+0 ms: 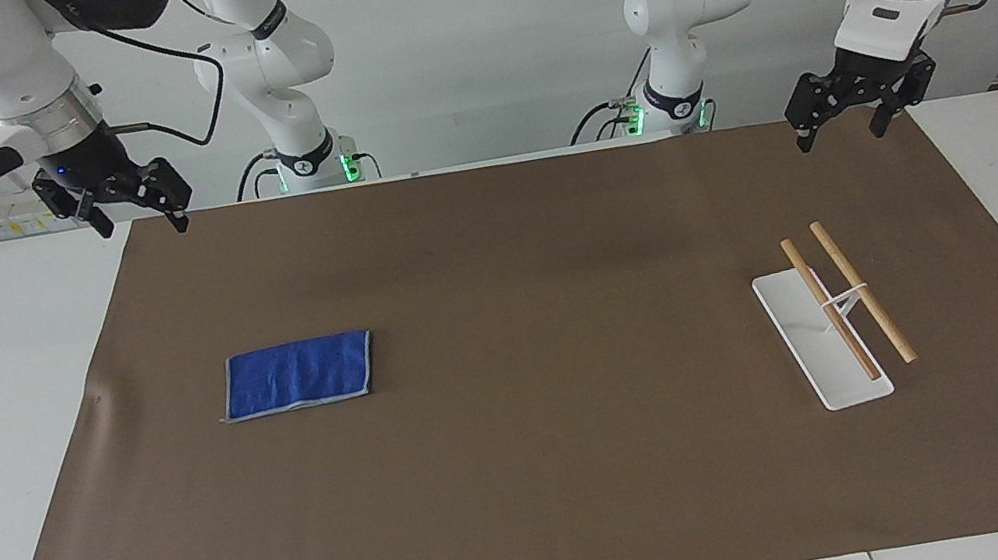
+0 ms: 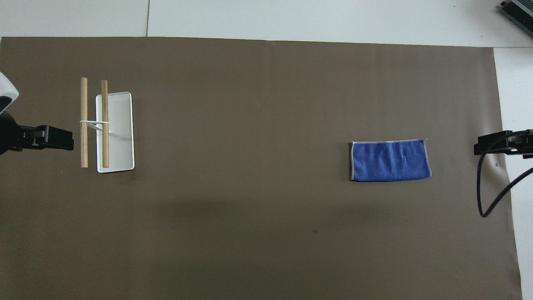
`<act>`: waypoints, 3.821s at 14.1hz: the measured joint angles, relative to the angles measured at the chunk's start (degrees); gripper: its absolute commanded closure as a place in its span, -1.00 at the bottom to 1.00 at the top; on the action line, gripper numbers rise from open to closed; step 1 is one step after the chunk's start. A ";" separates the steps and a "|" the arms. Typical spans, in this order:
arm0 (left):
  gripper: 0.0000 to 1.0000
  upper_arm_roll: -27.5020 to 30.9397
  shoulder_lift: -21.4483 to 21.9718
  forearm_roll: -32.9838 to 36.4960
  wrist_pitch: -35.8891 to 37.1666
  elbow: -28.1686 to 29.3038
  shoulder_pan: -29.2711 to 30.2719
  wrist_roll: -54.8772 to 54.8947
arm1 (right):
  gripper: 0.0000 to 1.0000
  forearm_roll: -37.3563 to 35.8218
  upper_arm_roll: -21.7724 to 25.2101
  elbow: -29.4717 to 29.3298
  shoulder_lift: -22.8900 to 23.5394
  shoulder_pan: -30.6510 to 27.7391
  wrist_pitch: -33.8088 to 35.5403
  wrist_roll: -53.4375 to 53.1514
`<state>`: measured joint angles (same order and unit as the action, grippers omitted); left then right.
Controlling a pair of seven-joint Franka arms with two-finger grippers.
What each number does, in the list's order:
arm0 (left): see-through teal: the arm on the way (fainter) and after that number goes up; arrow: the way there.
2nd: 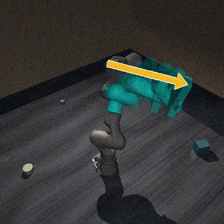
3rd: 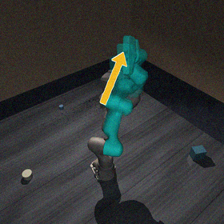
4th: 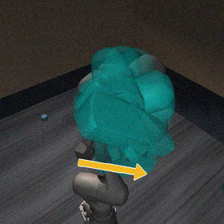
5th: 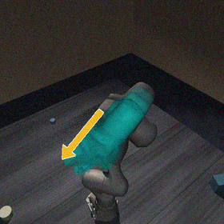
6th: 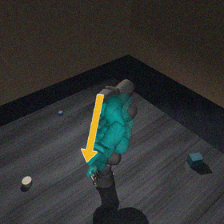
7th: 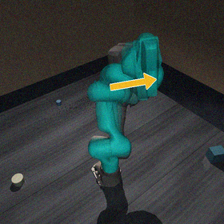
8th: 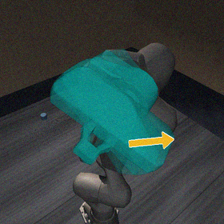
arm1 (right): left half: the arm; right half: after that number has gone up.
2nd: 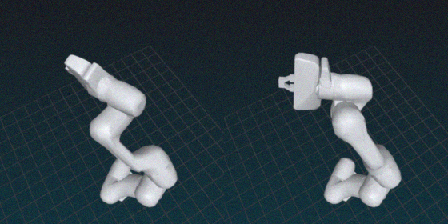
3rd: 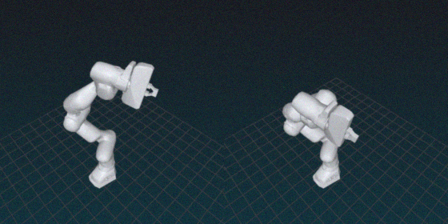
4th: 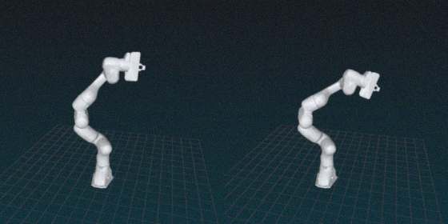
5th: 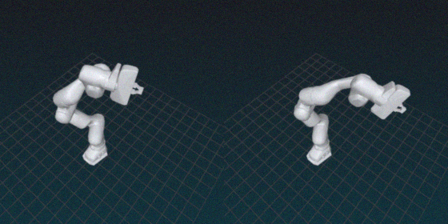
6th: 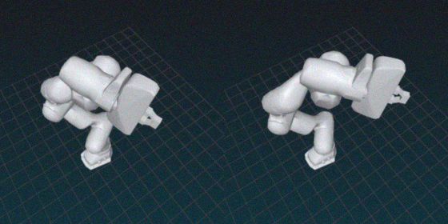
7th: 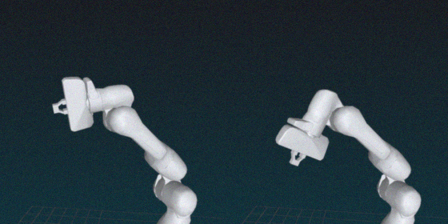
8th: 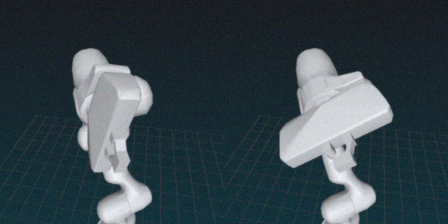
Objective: Right arm passes towel to left arm to hang
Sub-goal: 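Reach the right gripper down to the blue towel's edge, then grasp the blue towel edge with the right gripper and lift it, then carry the towel toward the center with the right gripper while the left gripper approaches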
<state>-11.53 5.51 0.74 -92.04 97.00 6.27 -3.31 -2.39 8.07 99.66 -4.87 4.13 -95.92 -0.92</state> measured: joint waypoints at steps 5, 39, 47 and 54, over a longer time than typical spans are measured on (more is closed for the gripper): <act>-1.00 0.00 0.65 0.00 3.84 0.03 0.00 -0.07 | -1.00 0.00 -0.08 13.98 1.49 1.78 -19.20 0.18; -1.00 1.00 2.13 0.00 4.40 2.69 0.15 -0.25 | 1.00 8.97 -0.11 32.05 13.48 2.60 -48.41 3.94; -1.00 1.00 2.13 0.00 4.40 2.69 0.14 -0.25 | 1.00 14.38 -0.91 21.54 10.45 3.65 -34.00 2.44; -1.00 1.00 2.13 0.00 4.40 2.69 0.14 -0.26 | 1.00 40.94 -2.90 14.41 9.57 6.37 -28.54 -3.38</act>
<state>-10.53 7.63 0.74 -87.65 99.69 6.41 -3.57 38.54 5.18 114.07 4.70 10.50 -124.45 -4.30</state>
